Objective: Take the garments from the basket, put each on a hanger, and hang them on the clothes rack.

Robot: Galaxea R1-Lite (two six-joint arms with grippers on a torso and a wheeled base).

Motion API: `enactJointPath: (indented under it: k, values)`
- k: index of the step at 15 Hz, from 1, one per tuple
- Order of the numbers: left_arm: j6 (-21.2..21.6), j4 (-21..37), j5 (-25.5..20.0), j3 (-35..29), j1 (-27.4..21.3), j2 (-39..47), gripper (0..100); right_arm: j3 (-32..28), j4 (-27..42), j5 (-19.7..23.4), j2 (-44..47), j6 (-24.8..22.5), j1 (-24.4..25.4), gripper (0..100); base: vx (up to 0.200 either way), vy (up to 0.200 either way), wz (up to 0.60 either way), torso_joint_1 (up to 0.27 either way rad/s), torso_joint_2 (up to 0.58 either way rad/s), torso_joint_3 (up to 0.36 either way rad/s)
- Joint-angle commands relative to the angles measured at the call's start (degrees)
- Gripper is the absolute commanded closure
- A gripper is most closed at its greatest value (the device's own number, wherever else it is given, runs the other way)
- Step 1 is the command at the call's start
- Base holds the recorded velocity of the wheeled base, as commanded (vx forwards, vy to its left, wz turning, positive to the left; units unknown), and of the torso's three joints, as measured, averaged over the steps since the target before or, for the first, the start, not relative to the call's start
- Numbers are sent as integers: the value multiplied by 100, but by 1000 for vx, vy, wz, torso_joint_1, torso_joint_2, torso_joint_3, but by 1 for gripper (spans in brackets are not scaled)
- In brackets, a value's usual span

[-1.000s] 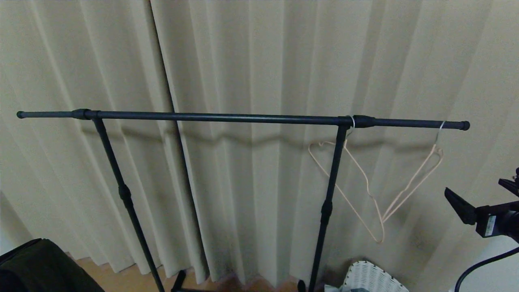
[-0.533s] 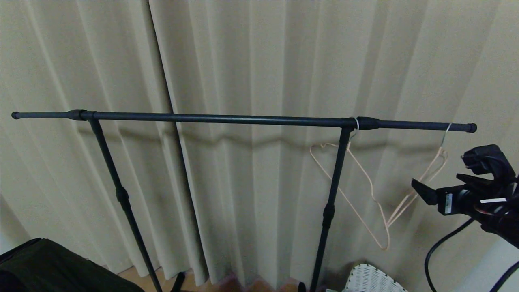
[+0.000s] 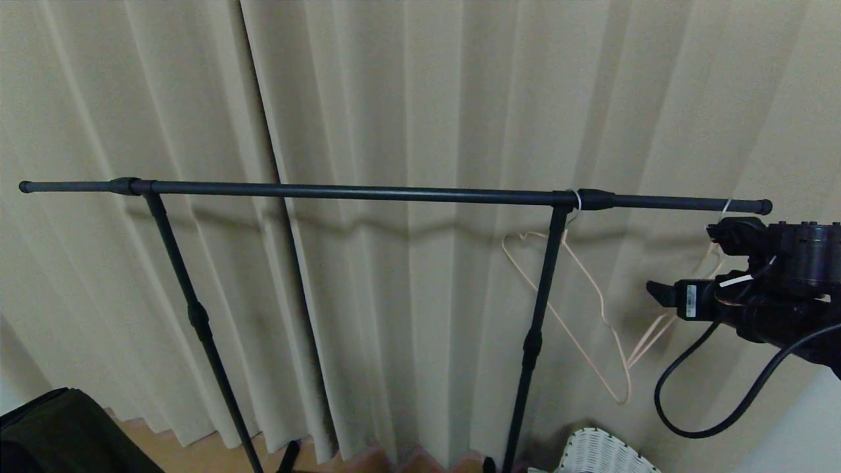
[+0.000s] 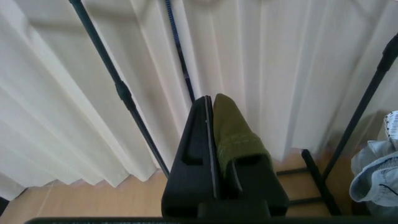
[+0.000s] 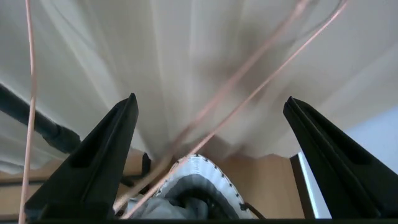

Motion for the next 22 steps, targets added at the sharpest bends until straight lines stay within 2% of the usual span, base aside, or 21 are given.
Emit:
enactJointPath:
  k: [1, 8, 14, 22]
  values:
    - [2, 1, -3, 22, 1, -1, 100, -72, 26, -82, 62, 2, 16, 0, 0, 0, 0, 0, 0, 0]
    - [-16, 1, -3, 84, -166, -62, 100, 147, 325, -609, -70, 11, -195, 0, 0, 0, 0, 0, 0, 0]
    - [-16, 1, -3, 92, -175, -62, 100, 350, 325, -627, -166, 46, -310, 0, 0, 0, 0, 0, 0, 0]
    - [-7, 1, -3, 110, -183, -71, 100, 411, 307, -618, 71, 389, -292, 0, 0, 0, 0, 0, 0, 0]
